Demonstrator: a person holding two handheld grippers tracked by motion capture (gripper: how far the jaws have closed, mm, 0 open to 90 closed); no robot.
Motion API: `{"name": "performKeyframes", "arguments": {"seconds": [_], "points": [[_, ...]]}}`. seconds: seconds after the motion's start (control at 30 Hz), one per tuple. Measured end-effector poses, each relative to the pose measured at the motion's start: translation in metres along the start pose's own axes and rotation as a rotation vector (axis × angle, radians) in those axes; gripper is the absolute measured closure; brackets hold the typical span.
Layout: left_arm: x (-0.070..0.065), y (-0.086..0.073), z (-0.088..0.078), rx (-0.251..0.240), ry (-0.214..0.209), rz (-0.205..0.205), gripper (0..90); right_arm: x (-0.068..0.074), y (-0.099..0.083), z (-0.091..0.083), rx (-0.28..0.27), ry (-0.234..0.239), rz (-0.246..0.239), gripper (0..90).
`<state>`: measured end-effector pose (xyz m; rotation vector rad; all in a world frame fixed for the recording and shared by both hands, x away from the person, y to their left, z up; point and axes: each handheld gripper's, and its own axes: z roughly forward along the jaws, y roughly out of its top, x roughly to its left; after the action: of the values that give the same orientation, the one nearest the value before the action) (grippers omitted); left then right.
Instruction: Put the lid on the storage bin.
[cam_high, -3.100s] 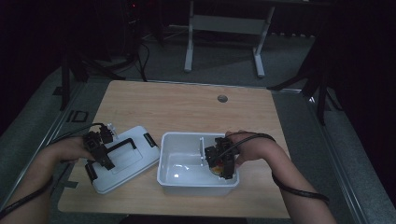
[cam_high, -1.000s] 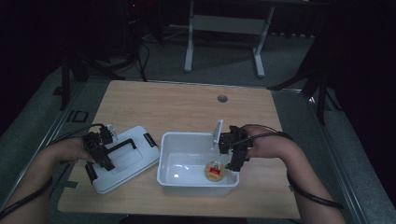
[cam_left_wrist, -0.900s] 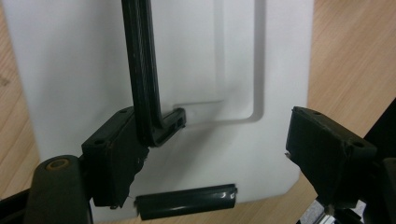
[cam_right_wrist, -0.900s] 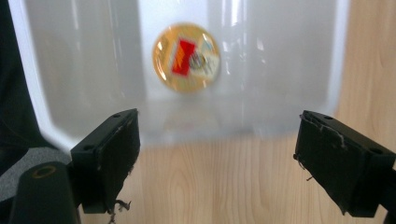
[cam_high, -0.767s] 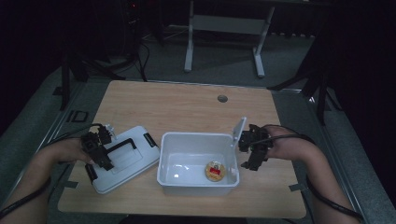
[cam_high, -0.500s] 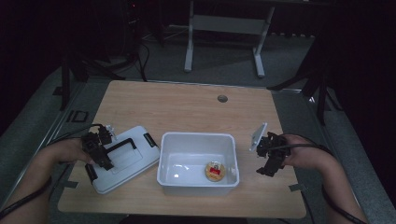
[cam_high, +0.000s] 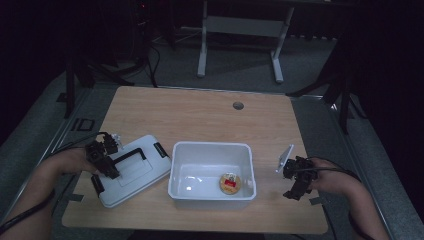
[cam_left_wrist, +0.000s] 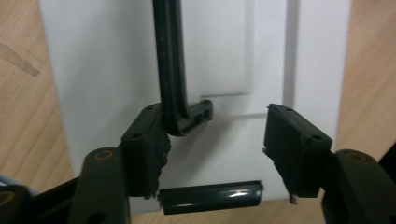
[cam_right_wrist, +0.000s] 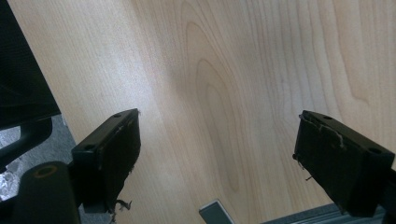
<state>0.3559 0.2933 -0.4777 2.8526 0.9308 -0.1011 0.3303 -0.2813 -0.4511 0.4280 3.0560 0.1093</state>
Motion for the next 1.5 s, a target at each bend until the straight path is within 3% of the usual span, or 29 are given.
{"name": "performKeyframes", "arguments": {"seconds": [0.13, 0.37, 0.6, 0.67, 0.8, 0.93, 1.2, 1.33, 1.4, 1.5], "points": [[0.0, 0.004, 0.002, 0.009, -0.002, 0.014, 43.1, -0.002, 0.001, 0.004, -0.005, 0.006, 0.005, 14.2], [0.003, 0.007, 0.011, 0.109, 0.052, 0.011, 56.3, -0.001, 0.009, 0.011, -0.003, 0.012, -0.008, 14.4], [0.003, 0.006, 0.014, 0.085, 0.061, -0.007, 63.7, -0.001, 0.013, 0.017, -0.002, 0.017, -0.025, 14.6], [0.003, 0.007, 0.015, 0.097, 0.065, 0.004, 65.9, -0.001, 0.013, 0.02, 0.01, 0.015, -0.024, 14.6], [0.002, 0.01, 0.015, 0.103, 0.06, 0.001, 72.0, -0.002, 0.012, 0.024, 0.019, 0.018, -0.024, 14.6], [0.002, 0.011, 0.016, 0.098, 0.018, 0.006, 82.3, -0.001, 0.008, 0.027, 0.023, 0.023, -0.015, 14.7], [0.005, 0.012, 0.015, 0.105, -0.01, -0.039, 83.4, -0.002, 0.001, 0.031, 0.026, 0.029, 0.007, 14.9], [0.006, 0.01, 0.014, 0.083, -0.033, -0.041, 83.6, -0.002, 0.0, 0.031, 0.022, 0.036, 0.022, 15.4], [0.005, 0.009, 0.013, 0.091, -0.03, -0.022, 83.6, -0.003, -0.001, 0.032, 0.024, 0.04, 0.025, 15.4], [0.004, 0.004, 0.009, 0.081, -0.028, -0.029, 83.6, -0.005, -0.002, 0.033, 0.032, 0.034, 0.031, 15.4]]}}
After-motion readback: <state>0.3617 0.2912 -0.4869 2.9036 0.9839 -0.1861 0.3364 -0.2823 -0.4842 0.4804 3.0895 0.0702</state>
